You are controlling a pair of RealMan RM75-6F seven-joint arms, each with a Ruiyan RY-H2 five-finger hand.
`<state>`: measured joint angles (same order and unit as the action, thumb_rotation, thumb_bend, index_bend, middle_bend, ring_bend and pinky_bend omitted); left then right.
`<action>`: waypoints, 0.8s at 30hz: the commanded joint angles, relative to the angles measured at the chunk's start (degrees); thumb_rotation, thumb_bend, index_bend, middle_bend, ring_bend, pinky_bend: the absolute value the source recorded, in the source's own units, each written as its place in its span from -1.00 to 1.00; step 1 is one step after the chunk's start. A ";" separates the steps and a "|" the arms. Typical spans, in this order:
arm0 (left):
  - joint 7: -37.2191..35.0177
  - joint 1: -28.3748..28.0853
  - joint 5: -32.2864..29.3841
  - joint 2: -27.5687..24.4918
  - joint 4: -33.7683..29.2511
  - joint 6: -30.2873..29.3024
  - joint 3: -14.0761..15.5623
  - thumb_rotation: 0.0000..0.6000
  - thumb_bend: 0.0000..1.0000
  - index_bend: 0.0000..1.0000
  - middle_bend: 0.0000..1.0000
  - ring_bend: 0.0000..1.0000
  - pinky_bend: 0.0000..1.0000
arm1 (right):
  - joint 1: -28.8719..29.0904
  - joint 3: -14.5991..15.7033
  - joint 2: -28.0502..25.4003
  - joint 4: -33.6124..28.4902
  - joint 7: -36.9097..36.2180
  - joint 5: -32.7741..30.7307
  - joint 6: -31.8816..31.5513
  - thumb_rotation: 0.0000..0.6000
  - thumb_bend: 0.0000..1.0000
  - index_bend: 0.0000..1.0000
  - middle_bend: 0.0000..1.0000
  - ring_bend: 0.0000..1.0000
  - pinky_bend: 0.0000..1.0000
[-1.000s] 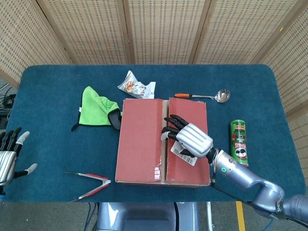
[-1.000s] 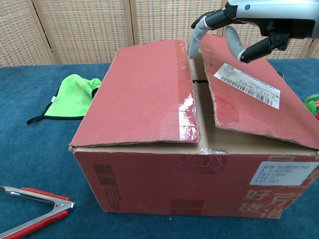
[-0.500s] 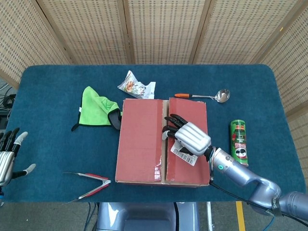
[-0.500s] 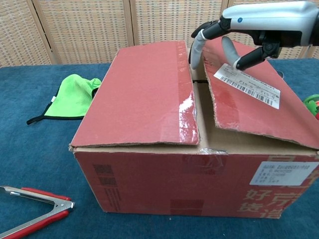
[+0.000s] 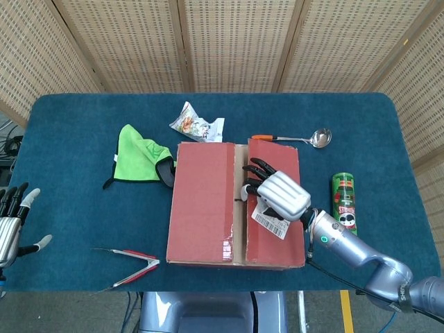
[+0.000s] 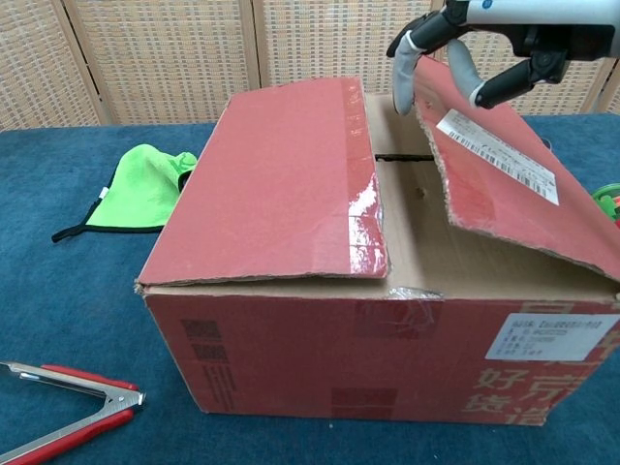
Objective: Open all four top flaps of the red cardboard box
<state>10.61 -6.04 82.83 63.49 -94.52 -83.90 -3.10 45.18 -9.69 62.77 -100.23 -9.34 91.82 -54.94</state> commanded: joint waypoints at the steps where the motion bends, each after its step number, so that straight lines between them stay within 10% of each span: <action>1: 0.00 0.00 -0.01 -0.07 -0.11 -0.02 -0.01 0.74 -0.75 -0.79 -0.93 -1.00 -1.00 | -0.13 -0.06 -0.82 -0.33 0.33 0.00 -0.31 1.00 1.00 -0.12 -0.12 -0.74 -1.00; 24: 0.83 -0.60 0.74 -0.06 -0.90 -0.07 -0.23 0.74 -0.75 -0.79 -0.94 -1.00 -1.00 | -2.10 -0.88 -11.74 -3.11 1.32 -0.68 -2.28 1.00 1.00 -0.12 -0.12 -0.73 -1.00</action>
<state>11.42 -6.63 83.56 63.42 -95.41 -83.97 -3.33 43.22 -10.56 51.47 -103.29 -8.18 91.15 -57.21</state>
